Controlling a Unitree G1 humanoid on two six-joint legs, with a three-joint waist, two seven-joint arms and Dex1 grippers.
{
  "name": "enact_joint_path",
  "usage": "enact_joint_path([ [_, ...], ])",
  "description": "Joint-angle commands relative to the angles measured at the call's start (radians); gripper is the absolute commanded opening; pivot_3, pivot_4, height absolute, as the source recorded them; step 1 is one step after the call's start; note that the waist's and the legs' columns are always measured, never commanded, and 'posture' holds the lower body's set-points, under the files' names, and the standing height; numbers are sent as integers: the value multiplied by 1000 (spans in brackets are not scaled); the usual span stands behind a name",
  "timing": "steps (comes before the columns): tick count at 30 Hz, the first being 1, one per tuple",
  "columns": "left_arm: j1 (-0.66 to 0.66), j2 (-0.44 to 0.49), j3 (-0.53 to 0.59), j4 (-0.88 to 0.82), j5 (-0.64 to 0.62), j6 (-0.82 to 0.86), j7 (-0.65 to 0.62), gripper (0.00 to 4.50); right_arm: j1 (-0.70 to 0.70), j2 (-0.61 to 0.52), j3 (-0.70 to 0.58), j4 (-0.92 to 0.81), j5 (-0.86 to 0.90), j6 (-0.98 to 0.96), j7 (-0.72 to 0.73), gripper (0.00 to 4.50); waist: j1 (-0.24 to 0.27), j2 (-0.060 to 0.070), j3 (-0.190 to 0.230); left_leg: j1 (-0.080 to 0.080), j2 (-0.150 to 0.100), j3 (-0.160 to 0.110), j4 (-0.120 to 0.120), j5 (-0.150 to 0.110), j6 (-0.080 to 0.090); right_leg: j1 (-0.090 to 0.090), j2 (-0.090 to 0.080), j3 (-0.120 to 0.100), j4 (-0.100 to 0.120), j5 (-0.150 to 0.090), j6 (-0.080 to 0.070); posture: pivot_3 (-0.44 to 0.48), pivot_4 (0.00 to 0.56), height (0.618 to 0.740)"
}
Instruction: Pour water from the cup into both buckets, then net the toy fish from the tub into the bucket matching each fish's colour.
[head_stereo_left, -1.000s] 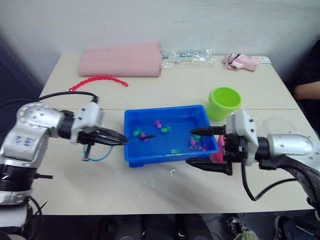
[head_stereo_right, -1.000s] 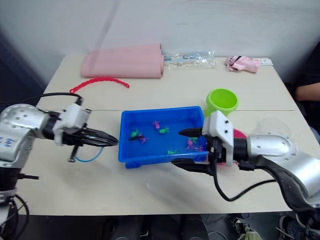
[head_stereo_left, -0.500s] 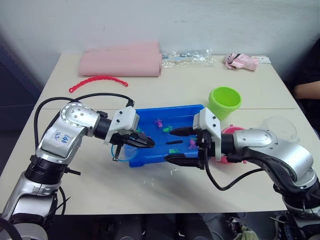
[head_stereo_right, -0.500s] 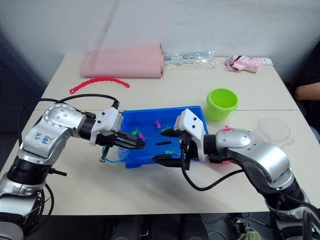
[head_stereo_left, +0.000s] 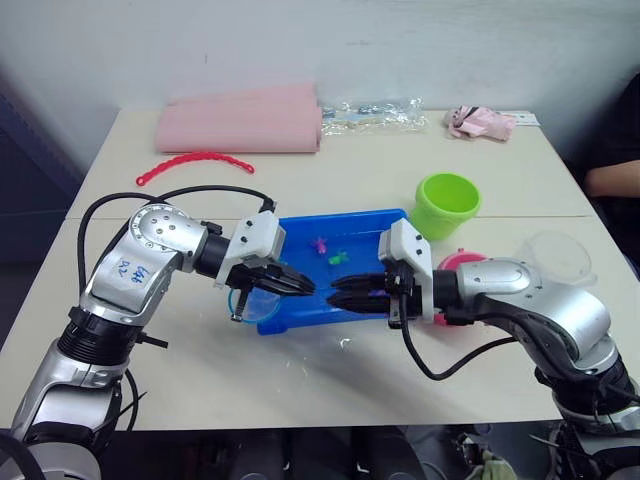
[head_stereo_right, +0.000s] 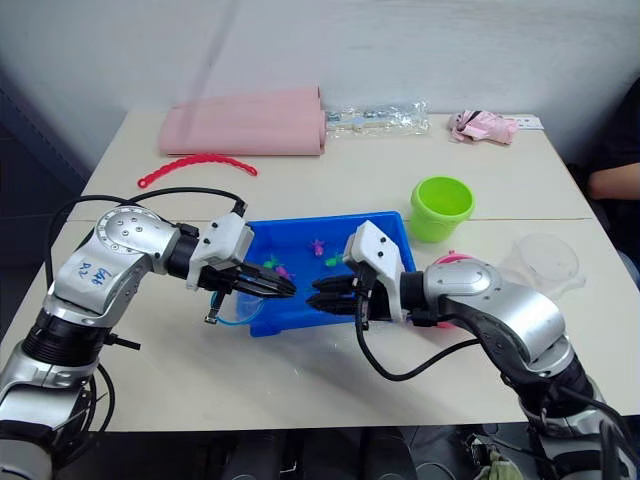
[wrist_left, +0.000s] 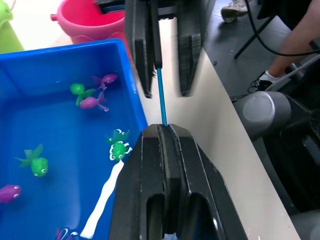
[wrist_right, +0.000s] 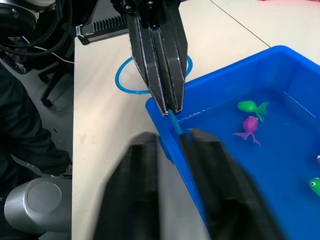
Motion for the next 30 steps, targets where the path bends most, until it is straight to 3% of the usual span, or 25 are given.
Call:
enact_joint_path([
  [1, -18, 5, 3, -29, 2, -3, 0, 0, -1, 10, -5, -17, -12, -29, 18, 50, 0, 0, 0, 0, 0, 0, 0, 0, 0, 0, 0, 0, 0, 0, 0, 0, 150, 740],
  [10, 10, -7, 55, -42, -47, 11, 14, 0, 8, -5, -15, -20, -32, -44, 66, 50, 0, 0, 0, 0, 0, 0, 0, 0, 0, 0, 0, 0, 0, 0, 0, 0, 150, 740],
  [13, 22, -39, 156, -54, -161, 37, 27, 990, 18, -15, -30, -24, -36, -61, 81, 0, 0, 0, 0, 0, 0, 0, 0, 0, 0, 0, 0, 0, 0, 0, 0, 0, 150, 740],
  [16, 32, -54, 260, -51, -244, 67, 69, 2418, 34, -41, -65, -28, -36, -82, 103, 0, 0, 0, 0, 0, 0, -1, 1, 0, 0, 0, 0, 0, 0, 0, 0, 0, 150, 740],
  [21, 93, -27, 450, 27, -302, 56, 136, 4454, 108, -203, -211, 7, -61, -141, 190, 0, 0, 0, 0, 0, 0, -1, 1, 0, 0, 1, -1, 0, 0, 0, 0, 0, 150, 740],
  [24, 154, -15, 500, 90, -242, -57, 151, 4454, 138, -315, -286, 102, -138, -241, 254, 0, 0, 0, 0, 1, 0, -1, 1, 0, 0, 1, -1, -1, 0, 0, 0, 0, 150, 740],
  [30, 325, -11, 474, 109, -195, -197, 89, 4454, 86, -471, -246, 393, -370, -601, 425, 0, -2, 0, 0, 3, 0, 4, 0, 0, 0, 0, -1, 3, -4, 0, 0, 0, 150, 740],
])
